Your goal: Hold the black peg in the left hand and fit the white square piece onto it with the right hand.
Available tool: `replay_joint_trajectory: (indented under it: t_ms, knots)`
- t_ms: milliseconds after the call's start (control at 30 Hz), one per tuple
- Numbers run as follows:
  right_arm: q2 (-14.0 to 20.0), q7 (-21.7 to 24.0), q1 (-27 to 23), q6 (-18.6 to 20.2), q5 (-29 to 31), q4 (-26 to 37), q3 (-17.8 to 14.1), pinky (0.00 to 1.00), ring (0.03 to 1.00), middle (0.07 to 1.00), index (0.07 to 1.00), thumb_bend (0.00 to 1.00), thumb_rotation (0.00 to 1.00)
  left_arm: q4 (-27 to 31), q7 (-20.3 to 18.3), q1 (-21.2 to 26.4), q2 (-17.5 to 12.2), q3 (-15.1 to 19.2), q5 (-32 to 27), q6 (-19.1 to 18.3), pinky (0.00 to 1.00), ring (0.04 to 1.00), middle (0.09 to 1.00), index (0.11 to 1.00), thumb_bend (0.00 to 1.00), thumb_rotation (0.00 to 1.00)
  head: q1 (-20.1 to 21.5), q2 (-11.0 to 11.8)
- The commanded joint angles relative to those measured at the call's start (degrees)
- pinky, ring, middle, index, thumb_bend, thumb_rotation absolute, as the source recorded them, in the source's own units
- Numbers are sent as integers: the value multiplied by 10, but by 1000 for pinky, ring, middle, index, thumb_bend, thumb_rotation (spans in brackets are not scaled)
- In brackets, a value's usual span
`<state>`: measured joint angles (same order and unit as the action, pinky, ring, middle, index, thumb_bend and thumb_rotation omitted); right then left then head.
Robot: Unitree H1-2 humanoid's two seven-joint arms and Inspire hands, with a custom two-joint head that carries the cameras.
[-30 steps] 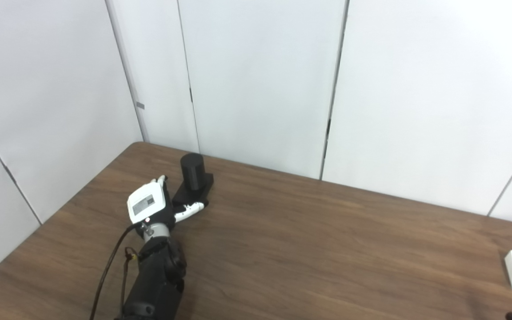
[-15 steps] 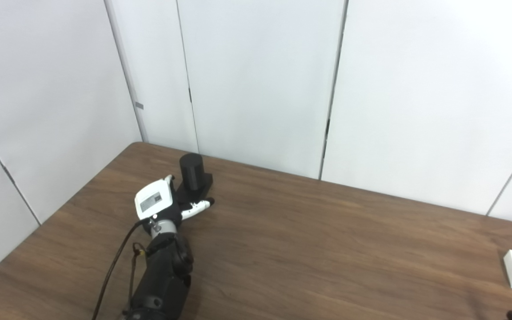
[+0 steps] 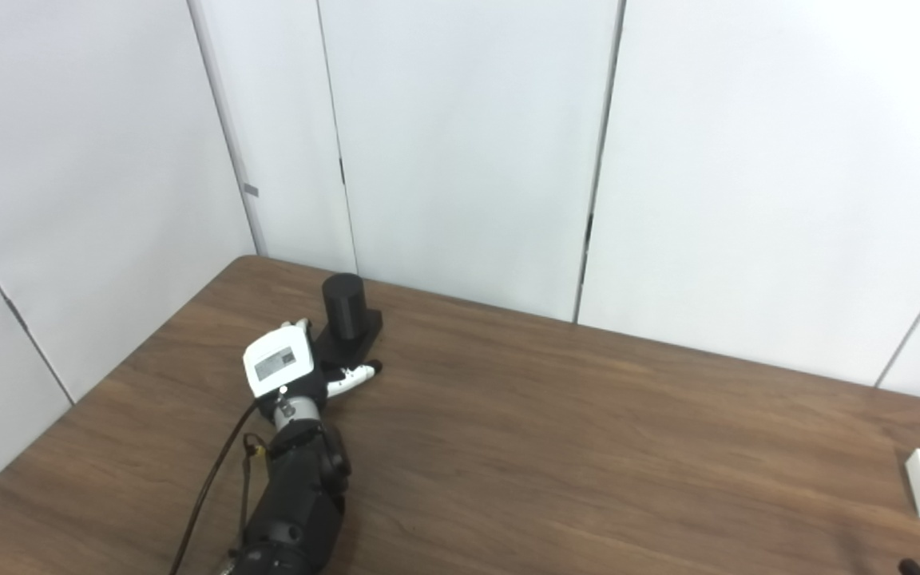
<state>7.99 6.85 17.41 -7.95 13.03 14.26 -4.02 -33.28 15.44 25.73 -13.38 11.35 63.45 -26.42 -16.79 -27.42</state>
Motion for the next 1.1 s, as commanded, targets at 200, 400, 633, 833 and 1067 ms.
replay_joint_trajectory:
  t_ms: [200,400,633,833,1067]
  knots:
    - [-14,-2,8,-1,5,12,2,982,965,935,975,780,908,-8,17,15,-24,-18,-3,-5,795,874,864,699,834,577,2,-5]
    - [-14,-2,8,-1,4,12,3,939,947,932,973,779,903,-7,57,11,-36,-49,-67,-4,757,834,781,535,702,359,4,-5]
    - [-12,2,7,-7,7,9,3,920,944,934,974,764,903,-2,101,3,-46,-75,-134,6,747,809,726,483,514,73,4,-5]
    - [-13,1,5,-7,0,7,5,937,946,934,976,757,914,-8,120,0,-61,-106,-165,8,731,796,717,480,508,55,9,-8]
    - [-20,-7,4,3,0,8,6,904,927,908,956,775,884,10,128,-11,-70,-121,-203,24,746,812,722,480,508,48,18,-9]
